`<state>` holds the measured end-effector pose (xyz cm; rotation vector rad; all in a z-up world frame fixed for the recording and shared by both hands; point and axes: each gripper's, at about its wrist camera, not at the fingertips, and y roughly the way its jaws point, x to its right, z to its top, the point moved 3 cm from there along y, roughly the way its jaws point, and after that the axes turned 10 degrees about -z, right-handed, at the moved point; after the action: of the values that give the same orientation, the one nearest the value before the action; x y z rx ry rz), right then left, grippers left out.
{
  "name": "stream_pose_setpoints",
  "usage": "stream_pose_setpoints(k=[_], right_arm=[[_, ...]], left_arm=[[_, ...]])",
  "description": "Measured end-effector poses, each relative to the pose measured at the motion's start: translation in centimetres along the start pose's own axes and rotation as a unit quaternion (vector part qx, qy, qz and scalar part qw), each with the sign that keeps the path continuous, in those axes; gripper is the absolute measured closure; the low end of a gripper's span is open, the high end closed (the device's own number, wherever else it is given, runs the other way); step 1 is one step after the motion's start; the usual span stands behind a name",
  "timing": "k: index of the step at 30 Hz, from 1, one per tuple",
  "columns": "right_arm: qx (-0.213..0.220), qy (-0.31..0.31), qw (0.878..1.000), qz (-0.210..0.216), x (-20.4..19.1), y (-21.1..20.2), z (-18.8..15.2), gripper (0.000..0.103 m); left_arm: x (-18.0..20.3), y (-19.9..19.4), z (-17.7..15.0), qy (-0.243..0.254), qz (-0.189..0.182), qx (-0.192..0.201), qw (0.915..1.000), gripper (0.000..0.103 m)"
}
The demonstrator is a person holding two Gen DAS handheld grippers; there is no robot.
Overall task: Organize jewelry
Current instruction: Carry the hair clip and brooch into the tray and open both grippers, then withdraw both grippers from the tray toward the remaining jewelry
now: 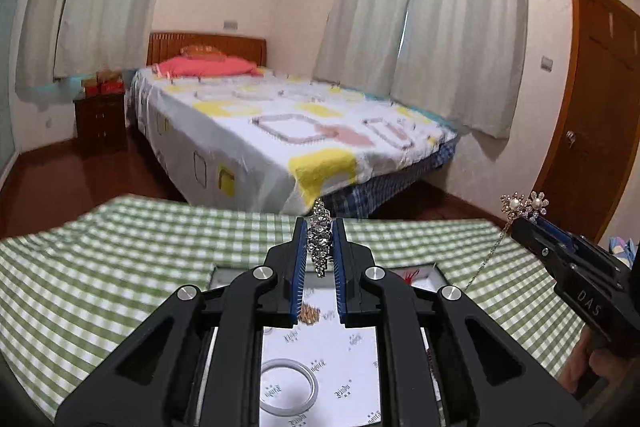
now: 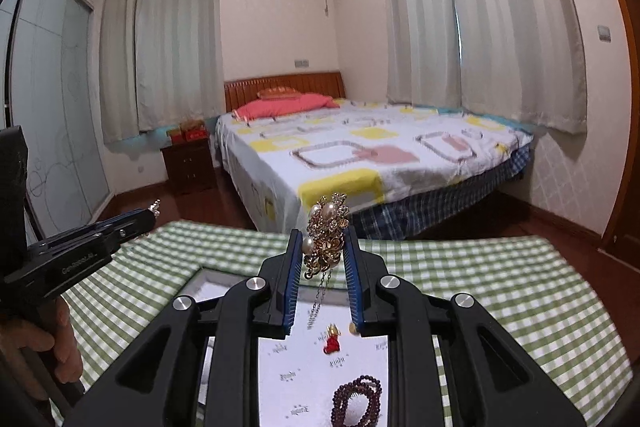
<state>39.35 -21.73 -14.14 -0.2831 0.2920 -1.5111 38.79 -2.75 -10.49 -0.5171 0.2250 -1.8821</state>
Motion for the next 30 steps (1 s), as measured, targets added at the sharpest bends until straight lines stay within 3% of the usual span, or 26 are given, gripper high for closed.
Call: stream_pose_setpoints(k=[8, 16, 19, 23, 26, 30], right_arm=[[-0.090, -0.004, 0.996, -0.011, 1.0, 5.9, -5.5, 0.081], [-0.169, -0.014, 0.985, -0.025, 1.1, 9.3, -8.7, 0.081], [-0.190, -0.014, 0.981, -0.028, 1.2, 10.0, -9.4, 0.081], [-0.195, -0.013, 0.980, -0.032, 1.3, 10.2, -9.7, 0.079], [-0.196, -0.010, 0.980, -0.032, 1.4, 10.3, -9.6, 0.072], [-0.184, -0.004, 0.982, -0.032, 1.4, 9.3, -9.1, 0.071]], left_arm=[[-1.5, 8.5, -5.4, -0.019, 0.012, -0.111, 0.9936, 0.090], [-2.1, 12.7, -8.7, -0.023, 0.014, -0.197, 0.9801, 0.090], [-2.2, 13.2, -9.2, -0.025, 0.018, -0.214, 0.9762, 0.090], [-2.1, 13.6, -9.1, -0.020, 0.024, -0.221, 0.9747, 0.073], [-2.2, 13.5, -9.1, -0.022, 0.023, -0.222, 0.9745, 0.067], [-2.3, 12.6, -8.9, -0.027, 0.024, -0.205, 0.9780, 0.059]])
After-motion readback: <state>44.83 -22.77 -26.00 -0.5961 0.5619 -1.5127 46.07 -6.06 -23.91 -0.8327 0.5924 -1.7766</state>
